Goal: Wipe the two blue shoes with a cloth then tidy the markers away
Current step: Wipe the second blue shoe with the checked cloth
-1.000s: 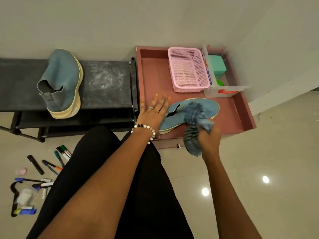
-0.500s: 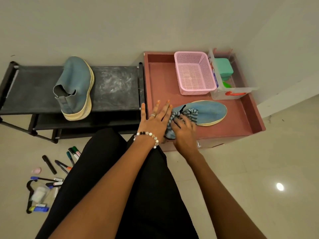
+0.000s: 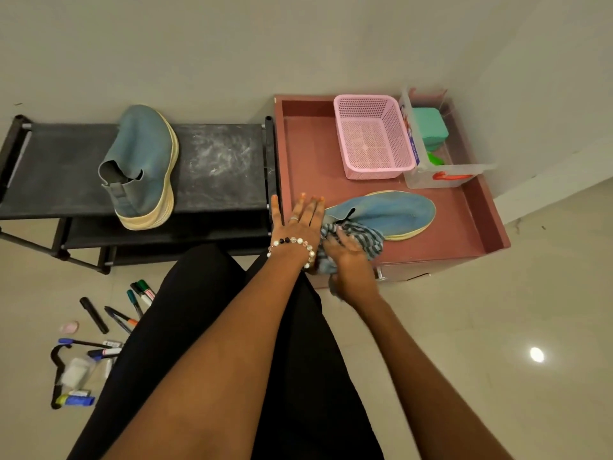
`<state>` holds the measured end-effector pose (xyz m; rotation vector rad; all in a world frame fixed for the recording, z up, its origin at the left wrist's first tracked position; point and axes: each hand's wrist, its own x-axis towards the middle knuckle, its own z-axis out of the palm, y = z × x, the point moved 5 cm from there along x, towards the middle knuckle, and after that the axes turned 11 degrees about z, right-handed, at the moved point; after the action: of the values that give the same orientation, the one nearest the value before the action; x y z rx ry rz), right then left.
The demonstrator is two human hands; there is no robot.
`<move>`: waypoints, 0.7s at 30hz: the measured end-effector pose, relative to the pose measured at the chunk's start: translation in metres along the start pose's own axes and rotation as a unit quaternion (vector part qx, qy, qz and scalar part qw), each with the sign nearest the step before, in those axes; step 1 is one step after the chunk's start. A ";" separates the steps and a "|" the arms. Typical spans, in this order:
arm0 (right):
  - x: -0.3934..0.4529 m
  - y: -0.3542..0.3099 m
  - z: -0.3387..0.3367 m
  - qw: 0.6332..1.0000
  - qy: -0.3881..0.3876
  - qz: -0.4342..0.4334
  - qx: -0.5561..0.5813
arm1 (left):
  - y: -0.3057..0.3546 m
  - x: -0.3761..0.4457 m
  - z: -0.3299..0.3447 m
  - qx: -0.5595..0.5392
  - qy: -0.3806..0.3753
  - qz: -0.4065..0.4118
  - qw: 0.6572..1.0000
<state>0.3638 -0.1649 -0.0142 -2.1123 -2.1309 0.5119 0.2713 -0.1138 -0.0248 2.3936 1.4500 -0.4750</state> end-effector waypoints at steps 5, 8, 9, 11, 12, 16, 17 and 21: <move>0.006 0.055 -0.019 0.988 0.045 0.037 -0.146 | -0.001 0.005 0.003 0.004 0.000 -0.003 1.000; 0.020 0.043 -0.018 0.980 0.040 0.089 -0.171 | 0.001 0.006 0.001 0.010 0.013 -0.003 1.000; 0.022 0.030 -0.013 0.984 0.023 0.091 -0.152 | 0.001 0.006 -0.001 0.009 0.018 0.000 1.000; 0.019 0.000 0.001 0.994 -0.017 0.059 -0.087 | 0.001 0.007 -0.001 0.004 0.029 0.008 1.000; 0.015 -0.008 0.005 0.998 -0.023 0.035 -0.037 | 0.001 0.007 -0.001 0.001 0.033 0.012 0.999; 0.003 0.021 0.001 0.998 -0.041 -0.030 -0.022 | 0.001 0.006 -0.003 -0.003 0.047 0.026 0.999; 0.005 0.032 -0.004 0.998 -0.022 -0.039 -0.051 | 0.001 0.005 -0.004 -0.008 0.047 0.030 0.998; 0.017 0.034 -0.008 0.992 0.014 0.018 -0.128 | -0.001 0.005 -0.006 -0.021 0.058 0.046 0.997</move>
<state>0.3979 -0.1471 -0.0198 -2.2742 -2.2517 0.2194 0.2734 -0.1075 -0.0219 2.4784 1.3745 -0.2844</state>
